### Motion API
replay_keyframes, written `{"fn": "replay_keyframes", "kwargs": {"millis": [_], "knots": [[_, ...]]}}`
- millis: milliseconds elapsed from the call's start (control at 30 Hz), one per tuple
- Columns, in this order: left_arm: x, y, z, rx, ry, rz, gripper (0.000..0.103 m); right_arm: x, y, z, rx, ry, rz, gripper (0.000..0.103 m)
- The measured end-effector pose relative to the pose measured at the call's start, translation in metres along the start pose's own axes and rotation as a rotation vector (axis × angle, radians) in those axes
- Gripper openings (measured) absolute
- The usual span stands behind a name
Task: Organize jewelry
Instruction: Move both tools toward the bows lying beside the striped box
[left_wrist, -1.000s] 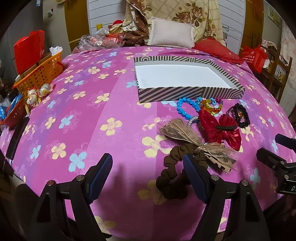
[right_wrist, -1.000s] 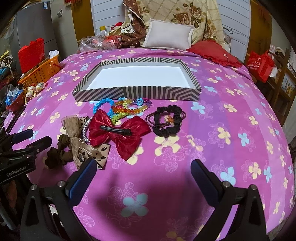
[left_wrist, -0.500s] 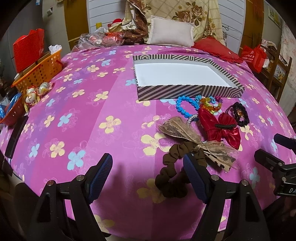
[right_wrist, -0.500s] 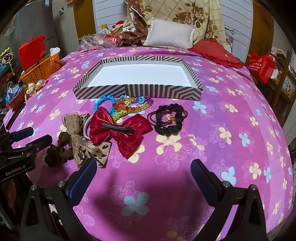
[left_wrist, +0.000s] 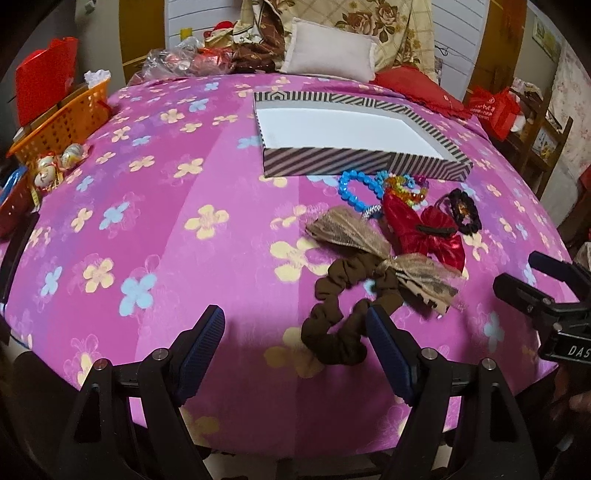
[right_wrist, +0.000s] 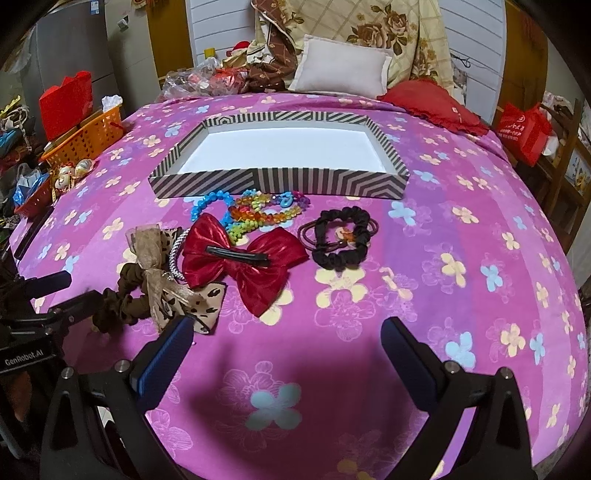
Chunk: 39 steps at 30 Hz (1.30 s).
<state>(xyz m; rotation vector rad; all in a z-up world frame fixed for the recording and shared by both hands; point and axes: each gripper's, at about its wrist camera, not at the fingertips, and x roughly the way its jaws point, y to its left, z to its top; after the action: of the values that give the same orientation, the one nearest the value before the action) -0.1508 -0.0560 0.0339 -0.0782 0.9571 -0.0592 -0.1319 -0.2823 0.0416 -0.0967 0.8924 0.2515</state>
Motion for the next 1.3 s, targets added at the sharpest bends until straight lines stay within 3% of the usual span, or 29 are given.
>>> {"fn": "replay_keyframes", "kwargs": {"millis": [867,1300], "knots": [[0.011,-0.009,0.005,0.033,0.020,-0.006,0.055,0.009,0.001,0.008,-0.063,-0.013,-0.002,0.103],[0.022,-0.013,0.004,0.032,0.049,-0.018,0.055,0.029,0.003,0.021,-0.153,-0.004,0.058,0.102]]}}
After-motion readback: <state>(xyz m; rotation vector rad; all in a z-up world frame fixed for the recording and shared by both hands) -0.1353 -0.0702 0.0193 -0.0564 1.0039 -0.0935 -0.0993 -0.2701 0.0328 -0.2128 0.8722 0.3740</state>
